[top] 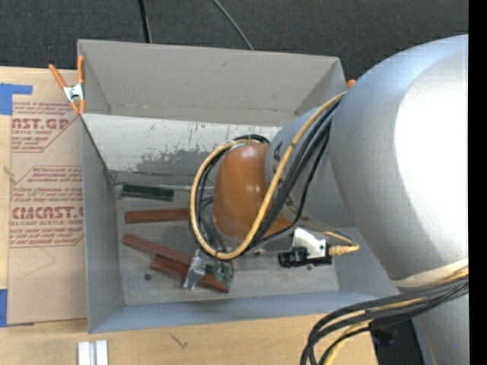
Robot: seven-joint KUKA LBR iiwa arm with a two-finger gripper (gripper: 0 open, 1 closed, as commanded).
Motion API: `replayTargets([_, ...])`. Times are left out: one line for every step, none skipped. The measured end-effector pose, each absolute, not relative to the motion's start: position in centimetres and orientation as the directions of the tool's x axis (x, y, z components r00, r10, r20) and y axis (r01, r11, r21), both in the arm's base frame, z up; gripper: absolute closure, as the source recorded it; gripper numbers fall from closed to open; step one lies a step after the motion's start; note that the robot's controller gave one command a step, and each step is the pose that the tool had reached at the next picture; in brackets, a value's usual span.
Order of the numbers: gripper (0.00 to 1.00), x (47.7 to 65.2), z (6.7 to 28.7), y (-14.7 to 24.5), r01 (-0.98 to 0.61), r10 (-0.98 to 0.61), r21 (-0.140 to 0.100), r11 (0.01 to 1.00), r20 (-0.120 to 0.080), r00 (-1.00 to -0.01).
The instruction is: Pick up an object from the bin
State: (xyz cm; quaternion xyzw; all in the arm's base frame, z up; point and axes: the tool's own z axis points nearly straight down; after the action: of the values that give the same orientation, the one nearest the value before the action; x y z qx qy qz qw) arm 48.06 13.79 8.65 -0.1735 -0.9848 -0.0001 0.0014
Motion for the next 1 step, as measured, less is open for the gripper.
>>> replayTargets([1.00,47.88,10.83,13.69,0.342,0.342,-0.005,0.940,0.008,-0.939])
